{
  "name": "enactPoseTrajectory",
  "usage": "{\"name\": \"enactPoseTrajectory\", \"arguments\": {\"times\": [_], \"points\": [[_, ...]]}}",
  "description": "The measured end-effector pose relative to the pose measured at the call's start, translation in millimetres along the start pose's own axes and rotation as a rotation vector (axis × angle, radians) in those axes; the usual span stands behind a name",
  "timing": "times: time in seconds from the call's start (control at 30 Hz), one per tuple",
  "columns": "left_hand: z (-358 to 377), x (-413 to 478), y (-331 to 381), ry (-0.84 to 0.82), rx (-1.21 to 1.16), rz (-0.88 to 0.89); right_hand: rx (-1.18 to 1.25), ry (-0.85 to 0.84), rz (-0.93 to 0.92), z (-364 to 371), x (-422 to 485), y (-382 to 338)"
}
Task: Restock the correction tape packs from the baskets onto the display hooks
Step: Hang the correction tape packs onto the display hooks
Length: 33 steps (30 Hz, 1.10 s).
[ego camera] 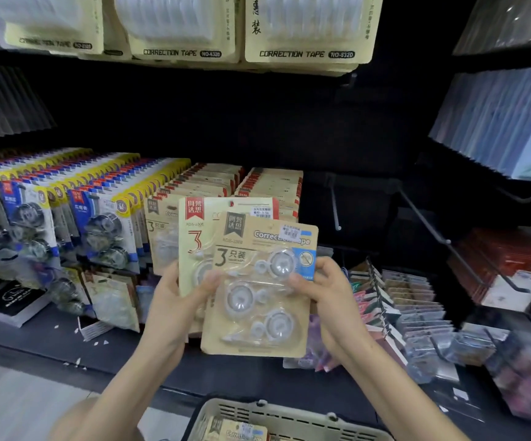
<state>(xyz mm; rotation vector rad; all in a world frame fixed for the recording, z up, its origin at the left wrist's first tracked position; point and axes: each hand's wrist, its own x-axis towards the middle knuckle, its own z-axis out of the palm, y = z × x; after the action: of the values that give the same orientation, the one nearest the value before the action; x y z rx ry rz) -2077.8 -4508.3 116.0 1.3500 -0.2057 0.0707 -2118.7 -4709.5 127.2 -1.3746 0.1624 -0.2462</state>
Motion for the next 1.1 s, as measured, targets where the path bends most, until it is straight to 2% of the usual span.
{"name": "enactPoseTrajectory", "arguments": {"times": [0.13,0.27,0.63,0.9,1.1], "points": [[10.2,6.0,-2.5,0.020,0.059,0.019,0.065,0.181,-0.035,-42.5,-4.9,-17.1],[13.4,17.3,-1.3,0.064,0.059,0.019,-0.016,0.311,-0.105,-76.3,-3.3,-28.8],[36.9,42.1,10.3,0.083,0.145,0.101,-0.184,0.310,-0.107,-88.2,19.4,-27.6],[40.3,56.7,9.8,0.031,0.173,0.147,-0.359,0.416,-0.197,-90.0,28.1,-14.8],[45.3,65.1,11.2,0.006,0.175,0.159,-0.070,0.362,-0.036,-100.3,86.4,-0.8]]}}
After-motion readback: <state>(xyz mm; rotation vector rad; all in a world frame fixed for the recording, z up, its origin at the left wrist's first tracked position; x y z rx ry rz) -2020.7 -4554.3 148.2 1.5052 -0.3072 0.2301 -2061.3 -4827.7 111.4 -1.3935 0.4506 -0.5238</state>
